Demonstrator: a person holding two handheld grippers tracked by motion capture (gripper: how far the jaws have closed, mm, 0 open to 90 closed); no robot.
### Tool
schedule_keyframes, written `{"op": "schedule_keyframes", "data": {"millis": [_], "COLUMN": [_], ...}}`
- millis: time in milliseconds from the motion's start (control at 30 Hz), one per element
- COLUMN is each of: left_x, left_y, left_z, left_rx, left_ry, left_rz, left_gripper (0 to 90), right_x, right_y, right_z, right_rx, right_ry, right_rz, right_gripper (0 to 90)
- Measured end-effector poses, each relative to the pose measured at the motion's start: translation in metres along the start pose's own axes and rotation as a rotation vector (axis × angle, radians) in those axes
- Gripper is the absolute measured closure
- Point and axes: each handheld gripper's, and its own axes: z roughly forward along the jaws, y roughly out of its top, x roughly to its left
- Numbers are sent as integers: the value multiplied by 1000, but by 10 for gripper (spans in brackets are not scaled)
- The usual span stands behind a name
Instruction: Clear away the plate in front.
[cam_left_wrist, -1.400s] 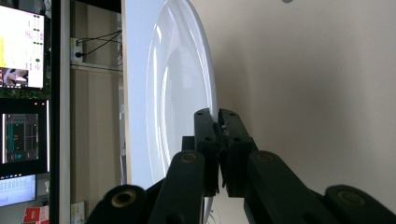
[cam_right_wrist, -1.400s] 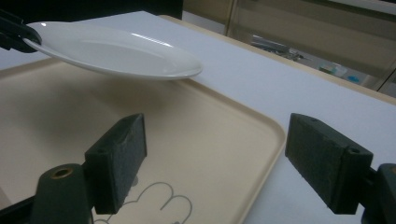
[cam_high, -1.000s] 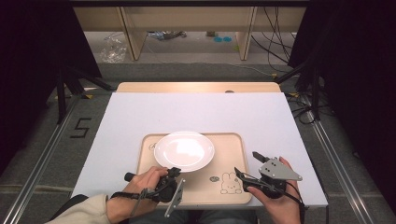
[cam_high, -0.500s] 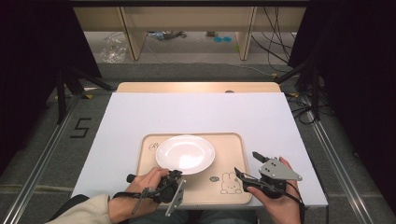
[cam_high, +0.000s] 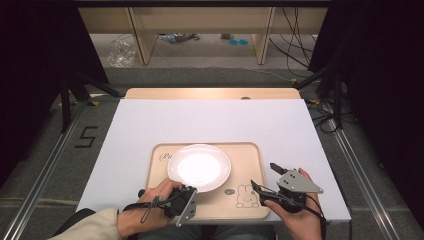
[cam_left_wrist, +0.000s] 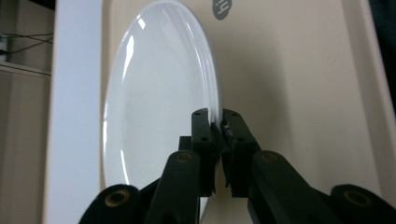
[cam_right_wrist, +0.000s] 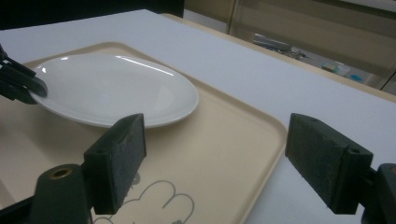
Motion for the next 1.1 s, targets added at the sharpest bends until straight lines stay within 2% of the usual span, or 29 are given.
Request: {"op": "schedule_keyframes", "data": {"millis": [133,200,267,300,433,533,633,667,700,800,867,967,1100], "left_x": [0,0,2,3,9,15,21,23,23,24,24,25,25], "left_y": [-5,-8,-10,-11,-12,-14,-17,-19,-20,-25,-27,-32,-39], "left_z": [6,10,12,13,10,5,-4,-8,-10,-17,-21,-26,-32], "left_rx": [-14,-25,-32,-36,-117,-205,-270,-279,-302,-338,-354,-369,-415], "left_ry": [-45,-79,-102,-117,-164,-146,-119,-112,-85,-36,-23,13,42], "left_rz": [-33,-74,-100,-110,-191,-274,-318,-328,-352,-391,-420,-430,-484], "left_gripper": [802,777,709,709,595,456,404,391,362,292,261,223,161], "right_x": [0,0,0,0,0,0,-1,0,-1,-1,-1,0,-1], "right_y": [0,0,0,0,0,0,0,0,0,0,0,0,0], "right_z": [0,0,0,0,1,0,0,0,0,1,0,1,0], "right_rx": [1,-1,-1,-1,-1,1,-2,3,1,-2,3,0,-2], "right_ry": [2,1,1,1,0,2,0,4,3,3,7,2,6], "right_rz": [0,-3,-2,-2,-1,2,-2,3,2,4,3,4,7], "right_gripper": [215,215,215,215,215,214,215,215,214,214,215,215,214]}}
